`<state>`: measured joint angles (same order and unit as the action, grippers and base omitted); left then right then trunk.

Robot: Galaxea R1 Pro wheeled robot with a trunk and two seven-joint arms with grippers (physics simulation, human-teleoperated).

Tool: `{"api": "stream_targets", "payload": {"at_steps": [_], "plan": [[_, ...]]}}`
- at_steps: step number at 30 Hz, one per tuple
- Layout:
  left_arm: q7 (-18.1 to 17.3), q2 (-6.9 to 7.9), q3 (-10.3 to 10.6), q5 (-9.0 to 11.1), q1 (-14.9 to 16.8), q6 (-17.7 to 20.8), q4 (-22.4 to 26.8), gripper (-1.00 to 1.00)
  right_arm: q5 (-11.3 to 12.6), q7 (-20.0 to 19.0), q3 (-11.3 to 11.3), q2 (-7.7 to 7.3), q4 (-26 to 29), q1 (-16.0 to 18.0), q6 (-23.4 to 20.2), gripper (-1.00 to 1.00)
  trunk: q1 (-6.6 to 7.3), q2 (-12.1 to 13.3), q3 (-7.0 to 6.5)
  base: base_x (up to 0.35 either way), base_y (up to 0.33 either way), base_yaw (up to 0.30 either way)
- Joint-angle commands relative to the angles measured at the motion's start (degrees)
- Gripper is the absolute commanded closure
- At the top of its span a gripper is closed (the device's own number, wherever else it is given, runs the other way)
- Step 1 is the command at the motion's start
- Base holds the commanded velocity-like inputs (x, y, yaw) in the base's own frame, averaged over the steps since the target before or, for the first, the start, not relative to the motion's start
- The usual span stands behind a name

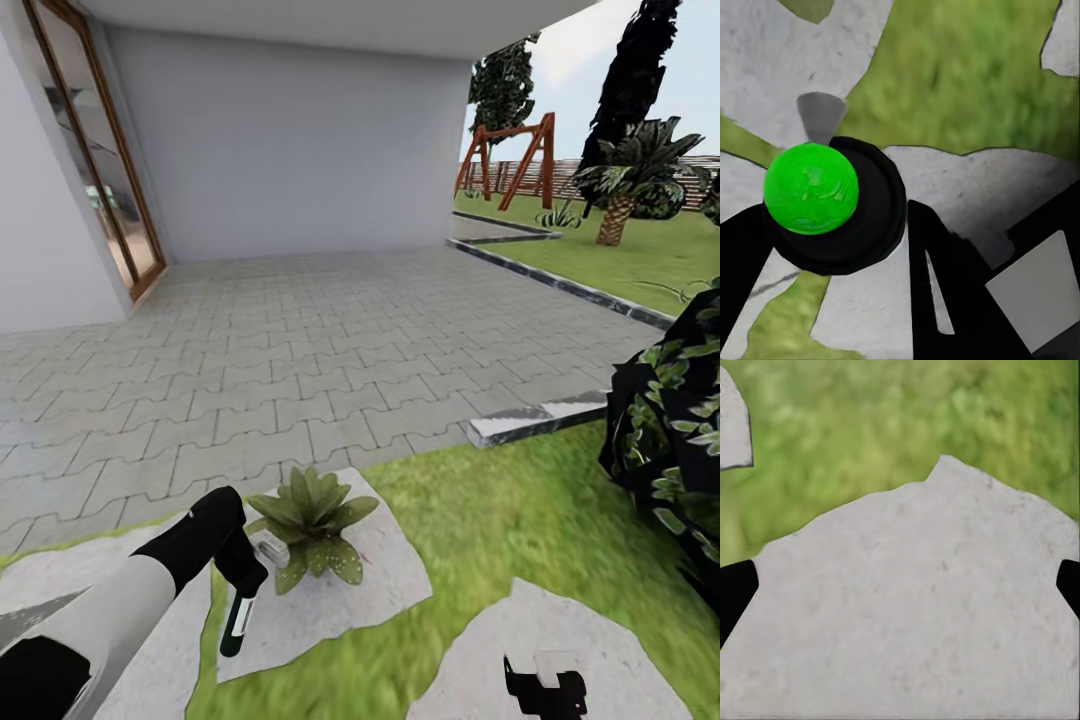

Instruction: Pick up the pesticide atomizer in the garden and spray insectifuge to fully cover both potted plants in the garden.

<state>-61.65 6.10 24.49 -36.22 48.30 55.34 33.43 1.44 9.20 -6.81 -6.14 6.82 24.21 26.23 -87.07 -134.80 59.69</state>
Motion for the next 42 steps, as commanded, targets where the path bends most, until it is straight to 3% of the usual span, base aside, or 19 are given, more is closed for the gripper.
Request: {"api": "stream_targets", "payload": {"at_steps": [1, 3, 6, 9, 17, 42], "plan": [[-0.6, 0.05, 0.2, -0.5, 0.0, 0.3, 0.1, 1.00, 0.1, 0.4, -0.5, -0.01, -0.1, 0.0, 0.1, -1.00, 0.01, 0.0, 0.05, 0.030, 0.302, -0.256], [-0.5, 0.14, 0.5, -0.5, 0.0, 0.3, -0.4, 1.00, 0.1, 0.4, -0.5, -0.01, -0.1, 0.0, 0.1, -1.00, 0.01, 0.0, 0.05, 0.071, 0.304, -0.194], [-0.5, 0.57, 3.1, -1.5, -0.2, 0.3, -0.7, 1.00, 0.1, 0.4, -0.5, -0.01, -0.1, 0.0, 0.1, -1.00, 0.01, 0.0, 0.05, 0.086, 0.305, -0.056], [-0.4, 0.91, 4.4, -2.3, -0.4, 0.2, -0.9, 1.00, 0.1, 0.4, -0.5, 0.06, -0.1, 0.0, 0.1, -1.00, 0.01, 0.0, 0.05, 0.080, 0.289, -0.008], [-0.2, 1.03, 4.4, -2.5, -2.3, 0.0, -1.4, 1.00, 0.1, 0.4, -0.5, -0.01, -0.1, 0.0, 0.1, -1.00, 0.01, 0.0, 0.05, 0.011, 0.051, 0.000], [-0.1, 0.28, 4.0, -2.2, -3.3, -0.2, -1.4, 1.00, 0.1, 0.4, -0.5, -0.01, -0.1, 0.0, 0.1, -1.00, 0.01, 0.0, 0.05, 0.056, 0.072, 0.000]]}}
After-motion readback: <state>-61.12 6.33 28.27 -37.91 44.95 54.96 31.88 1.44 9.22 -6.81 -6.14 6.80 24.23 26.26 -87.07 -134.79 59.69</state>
